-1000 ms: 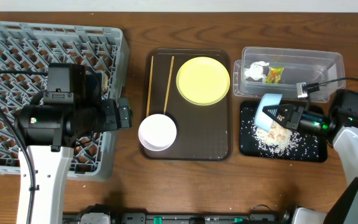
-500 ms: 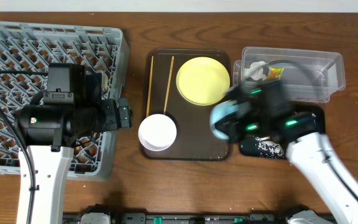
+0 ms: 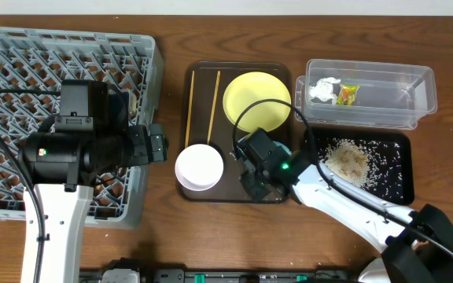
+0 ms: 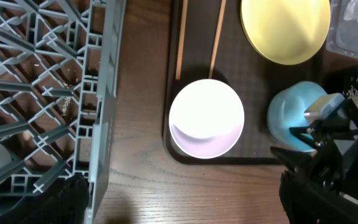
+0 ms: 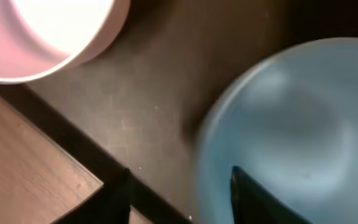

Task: Sort waste into correct bins and load items into the dishwasher
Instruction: 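Set the empty blue bowl back on the brown tray with the right gripper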

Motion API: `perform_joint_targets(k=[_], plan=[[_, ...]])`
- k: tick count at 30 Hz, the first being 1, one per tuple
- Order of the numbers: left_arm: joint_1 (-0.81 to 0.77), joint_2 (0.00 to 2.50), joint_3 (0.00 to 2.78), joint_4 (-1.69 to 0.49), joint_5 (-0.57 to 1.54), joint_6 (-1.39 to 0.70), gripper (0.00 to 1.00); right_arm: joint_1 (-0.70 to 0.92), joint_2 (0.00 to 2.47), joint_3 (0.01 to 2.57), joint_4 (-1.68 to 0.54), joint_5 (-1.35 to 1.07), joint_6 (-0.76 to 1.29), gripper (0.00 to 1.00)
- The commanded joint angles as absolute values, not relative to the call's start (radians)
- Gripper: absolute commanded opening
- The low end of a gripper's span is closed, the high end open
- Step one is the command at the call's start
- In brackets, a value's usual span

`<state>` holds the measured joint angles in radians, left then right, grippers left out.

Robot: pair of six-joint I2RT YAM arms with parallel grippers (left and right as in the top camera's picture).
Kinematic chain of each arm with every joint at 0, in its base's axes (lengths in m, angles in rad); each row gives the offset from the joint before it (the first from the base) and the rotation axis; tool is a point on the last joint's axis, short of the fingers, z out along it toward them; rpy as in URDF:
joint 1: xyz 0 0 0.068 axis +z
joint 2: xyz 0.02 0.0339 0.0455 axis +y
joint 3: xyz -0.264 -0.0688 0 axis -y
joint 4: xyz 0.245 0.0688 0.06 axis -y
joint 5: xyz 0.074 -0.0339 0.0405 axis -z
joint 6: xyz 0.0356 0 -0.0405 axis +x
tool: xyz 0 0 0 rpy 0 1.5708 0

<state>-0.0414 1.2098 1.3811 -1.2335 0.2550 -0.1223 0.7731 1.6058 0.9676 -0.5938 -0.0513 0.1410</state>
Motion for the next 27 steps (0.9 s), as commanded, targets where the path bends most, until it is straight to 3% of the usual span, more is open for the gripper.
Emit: perform_joint_targets(k=[1,6,13,21,27], plan=[[-0.044,1.203,1.392,-1.237,0.245,-0.109,0.98,0.784,1.6,1.09,-0.663,-0.031,0.106,0.54],[-0.044,1.203,1.391,-1.237,0.245,-0.109,0.98,0.749,1.599,1.3,-0.822,-0.035,0.108,0.6],[-0.044,1.203,1.392,-1.238,0.245,-0.109,0.98,0.662,1.599,1.51,-0.926,-0.035,0.158,0.61],[-0.044,1.203,1.391,-1.237,0.245,-0.109,0.98,0.501,1.6,1.539,-0.942,-0.096,0.266,0.61],[-0.044,1.203,1.391,-1.237,0.245,-0.109,0.98,0.465,1.6,1.539,-0.955,-0.095,0.265,0.71]])
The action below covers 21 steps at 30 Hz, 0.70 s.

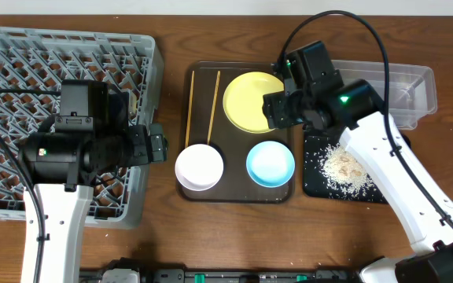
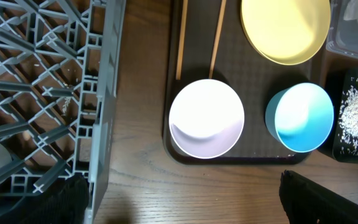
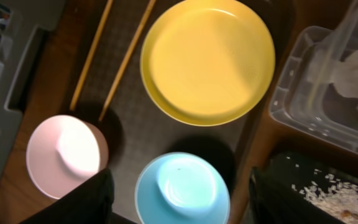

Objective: Sort waste into correct bins and load items into the dishwasher

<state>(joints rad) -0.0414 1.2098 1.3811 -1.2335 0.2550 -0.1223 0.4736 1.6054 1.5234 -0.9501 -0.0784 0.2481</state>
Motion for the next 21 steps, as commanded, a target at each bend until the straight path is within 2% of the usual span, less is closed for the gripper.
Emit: perform_joint_targets(k=[1,6,11,15,21], plan=[[-0.044,1.203,1.392,-1.237,0.245,-0.109,0.98,0.465,1.6,1.539,-0.955,-0.095,0.265,0.73],[-0.044,1.203,1.391,-1.237,0.246,-0.109,0.98,0.468,1.6,1.539,-0.959,-0.095,0.265,0.78],[-0.044,1.203,1.392,-1.23,0.267,-0.109,0.98,0.47,1.6,1.539,-0.958,-0.095,0.266,0.89],[-0.044,1.204,1.391,-1.214,0.387,-0.109,0.98,0.472,1.601,1.539,-0.957,-0.095,0.266,0.93],[-0.044,1.216,1.392,-1.204,0.385,-0.109,0.98,0.472,1.601,1.539,-0.958,-0.095,0.266,0.99]])
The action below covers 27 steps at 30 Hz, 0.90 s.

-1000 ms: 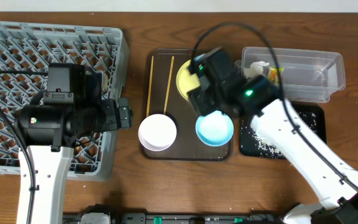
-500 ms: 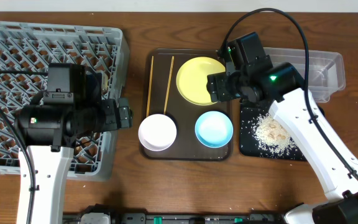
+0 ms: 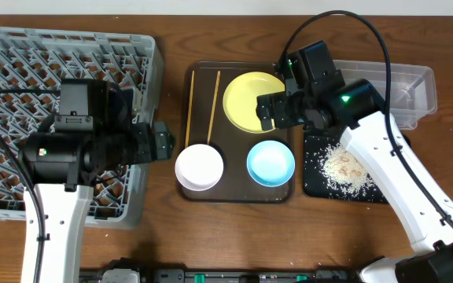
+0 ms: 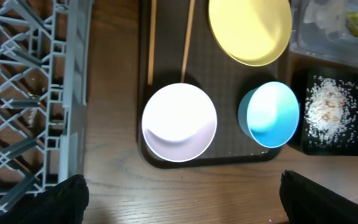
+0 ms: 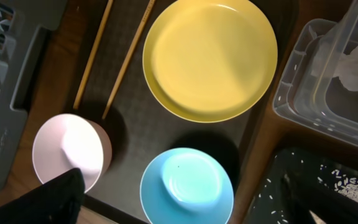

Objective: Sort waste into correct bins and load items into the dishwasher

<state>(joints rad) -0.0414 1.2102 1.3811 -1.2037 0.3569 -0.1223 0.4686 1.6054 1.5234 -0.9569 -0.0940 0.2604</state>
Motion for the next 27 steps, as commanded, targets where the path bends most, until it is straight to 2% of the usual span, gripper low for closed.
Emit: perform_joint_targets(k=[1,27], plan=[[-0.044,1.219,1.392,-1.207,0.385,-0.109,0.98,0.472,1.601,1.539,-0.958,-0.095,0.266,0.99],[-0.044,1.222,1.391,-1.199,0.374,-0.109,0.98,0.472,1.601,1.539,-0.966,-0.094,0.265,0.99]])
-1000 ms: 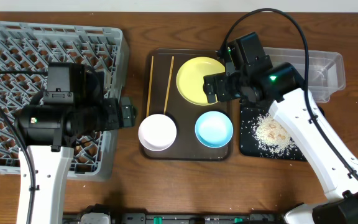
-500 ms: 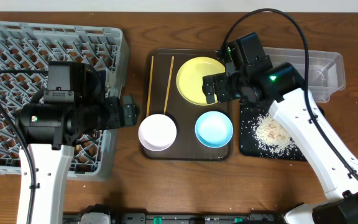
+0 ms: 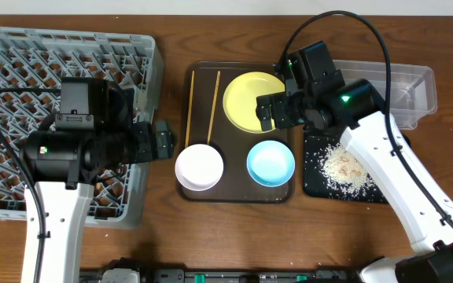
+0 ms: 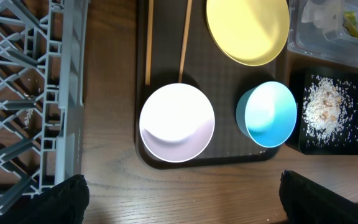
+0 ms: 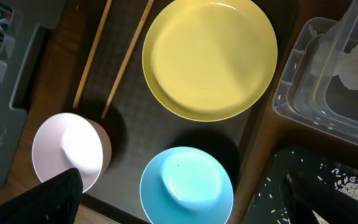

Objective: Sort waste into correct bins and load items into the dishwasher

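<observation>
A dark serving tray (image 3: pixel 234 196) carries a yellow plate (image 3: pixel 252 102), a blue bowl (image 3: pixel 270 163), a white bowl (image 3: pixel 199 167) and two wooden chopsticks (image 3: pixel 212 106). The grey dish rack (image 3: pixel 22 55) lies to its left. My left gripper (image 3: pixel 162 140) hovers open between the rack's edge and the tray; the left wrist view (image 4: pixel 182 204) shows only bare wood between its fingers. My right gripper (image 3: pixel 267 112) hangs open high over the plate's right side, looking down on the blue bowl (image 5: pixel 186 185). Neither holds anything.
A clear plastic bin (image 3: pixel 392 90) at the back right holds crumpled paper and a wrapper (image 4: pixel 331 15). In front of it a black tray (image 3: pixel 321 185) bears scattered rice (image 3: pixel 344 165). Bare wooden table runs along the front.
The left wrist view has shifted very slightly, so the left gripper has edged a little. The right arm and everything on the tray are where they were.
First my right gripper was down on the tray at the blue bowl, hiding it from above. Then it was up over the yellow plate, open, with the bowl standing upright on the tray. Later my left gripper was slightly farther right, towards the tray.
</observation>
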Motion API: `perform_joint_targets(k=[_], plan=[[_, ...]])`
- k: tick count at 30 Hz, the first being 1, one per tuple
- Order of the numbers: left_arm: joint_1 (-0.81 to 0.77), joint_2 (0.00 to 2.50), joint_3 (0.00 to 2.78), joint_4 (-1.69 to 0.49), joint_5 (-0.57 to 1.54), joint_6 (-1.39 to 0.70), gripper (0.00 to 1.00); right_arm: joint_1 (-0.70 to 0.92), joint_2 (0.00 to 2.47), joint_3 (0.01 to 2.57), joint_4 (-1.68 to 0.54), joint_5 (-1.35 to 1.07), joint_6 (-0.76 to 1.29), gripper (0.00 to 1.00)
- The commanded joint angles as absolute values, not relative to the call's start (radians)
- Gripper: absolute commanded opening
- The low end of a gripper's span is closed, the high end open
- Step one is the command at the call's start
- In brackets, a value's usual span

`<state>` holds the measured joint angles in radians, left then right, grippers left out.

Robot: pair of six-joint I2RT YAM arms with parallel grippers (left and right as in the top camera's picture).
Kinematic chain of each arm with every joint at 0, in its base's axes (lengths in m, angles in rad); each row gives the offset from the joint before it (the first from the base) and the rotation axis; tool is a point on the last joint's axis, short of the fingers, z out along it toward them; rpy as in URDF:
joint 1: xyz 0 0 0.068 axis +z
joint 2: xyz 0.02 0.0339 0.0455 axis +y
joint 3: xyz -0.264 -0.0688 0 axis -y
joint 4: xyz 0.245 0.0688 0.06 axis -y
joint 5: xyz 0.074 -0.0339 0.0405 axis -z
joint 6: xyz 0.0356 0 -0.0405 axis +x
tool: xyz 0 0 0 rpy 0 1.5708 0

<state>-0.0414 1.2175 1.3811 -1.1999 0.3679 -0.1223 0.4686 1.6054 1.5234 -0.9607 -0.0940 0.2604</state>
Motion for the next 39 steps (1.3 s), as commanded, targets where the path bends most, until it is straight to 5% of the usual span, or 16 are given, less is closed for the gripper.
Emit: perform_joint_targets(k=[1,18,28,39], plan=[[-0.044,1.222,1.391,-1.2,0.374,-0.109,0.98,0.472,1.601,1.539,-0.988,-0.09,0.259,0.99],[-0.044,1.222,1.391,-1.2,0.374,-0.109,0.98,0.396,1.14,1.463,-0.807,0.131,-0.02,0.99],[-0.044,1.222,1.391,-1.2,0.374,-0.109,0.98,0.161,0.681,0.742,-0.349,0.04,-0.016,0.99],[-0.044,1.222,1.391,-1.199,0.374,-0.109,0.98,0.063,0.173,0.172,-0.106,0.04,-0.015,0.99]])
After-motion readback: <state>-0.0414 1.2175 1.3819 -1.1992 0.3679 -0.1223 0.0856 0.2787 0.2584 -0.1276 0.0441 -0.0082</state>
